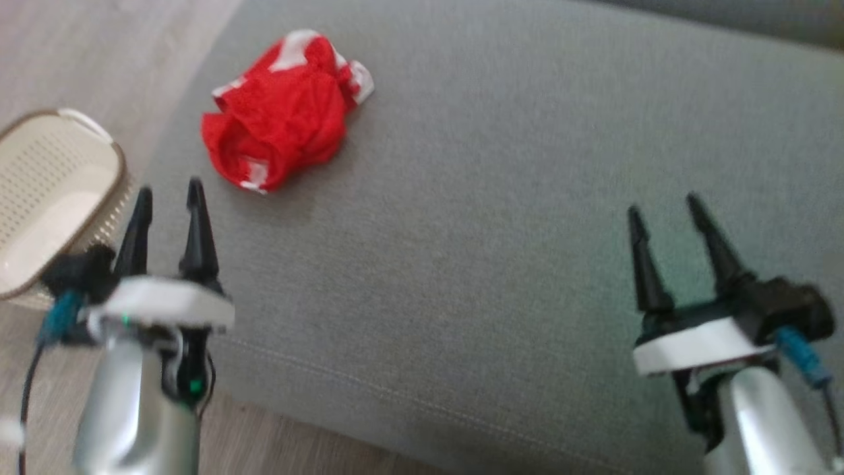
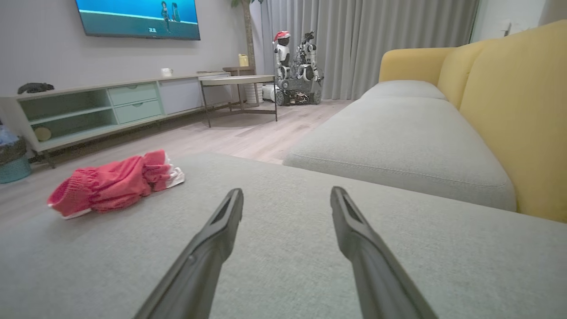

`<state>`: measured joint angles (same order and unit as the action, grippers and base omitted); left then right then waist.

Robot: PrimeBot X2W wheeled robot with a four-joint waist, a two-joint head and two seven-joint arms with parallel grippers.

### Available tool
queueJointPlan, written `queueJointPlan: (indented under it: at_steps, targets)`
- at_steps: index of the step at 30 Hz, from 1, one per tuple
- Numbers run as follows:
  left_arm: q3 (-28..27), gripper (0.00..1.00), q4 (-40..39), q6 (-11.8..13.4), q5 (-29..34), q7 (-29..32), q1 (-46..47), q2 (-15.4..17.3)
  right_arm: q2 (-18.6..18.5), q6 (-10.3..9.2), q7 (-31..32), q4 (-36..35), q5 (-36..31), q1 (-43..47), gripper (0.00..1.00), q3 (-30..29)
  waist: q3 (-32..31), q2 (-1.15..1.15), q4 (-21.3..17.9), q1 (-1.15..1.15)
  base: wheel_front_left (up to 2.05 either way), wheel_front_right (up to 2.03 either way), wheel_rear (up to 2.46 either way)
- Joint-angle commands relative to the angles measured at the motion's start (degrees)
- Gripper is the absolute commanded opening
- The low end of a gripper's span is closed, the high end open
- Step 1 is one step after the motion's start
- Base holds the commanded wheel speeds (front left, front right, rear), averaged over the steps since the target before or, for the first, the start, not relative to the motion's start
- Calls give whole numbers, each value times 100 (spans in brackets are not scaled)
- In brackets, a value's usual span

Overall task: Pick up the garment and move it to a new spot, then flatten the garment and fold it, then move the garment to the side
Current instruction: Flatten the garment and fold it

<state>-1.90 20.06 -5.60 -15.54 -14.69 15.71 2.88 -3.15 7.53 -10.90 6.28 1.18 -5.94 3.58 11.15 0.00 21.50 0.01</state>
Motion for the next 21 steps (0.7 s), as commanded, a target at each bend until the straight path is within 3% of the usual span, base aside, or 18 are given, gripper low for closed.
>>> queueJointPlan:
  at_steps: [1,10,18,19,20,21]
  targets:
    - [-139,100,140,-33,40,-10,517,224,-74,-4,70,-334,-75,-231,100,67,450,0,-191,-1,0,0,0]
    - [148,100,2364,-157,-194,620,2381,624,-165,-4,405,-1038,-218,-453,100,48,1045,0,-466,-1,0,0,0]
    - [255,100,3717,-164,-263,888,3245,911,-169,-4,506,-1187,-211,-494,100,201,1257,0,-742,-1,0,0,0]
    - [245,55,3831,-166,-291,876,3305,916,-168,-4,496,-1183,-203,-490,100,196,1259,0,-759,-1,0,0,0]
    - [227,0,3938,-167,-329,855,3358,918,-164,-4,482,-1170,-194,-485,100,191,1249,0,-774,-1,0,0,0]
    - [238,0,4032,-169,-340,820,3395,925,-159,-4,465,-1151,-186,-473,100,183,1226,0,-785,-1,0,0,0]
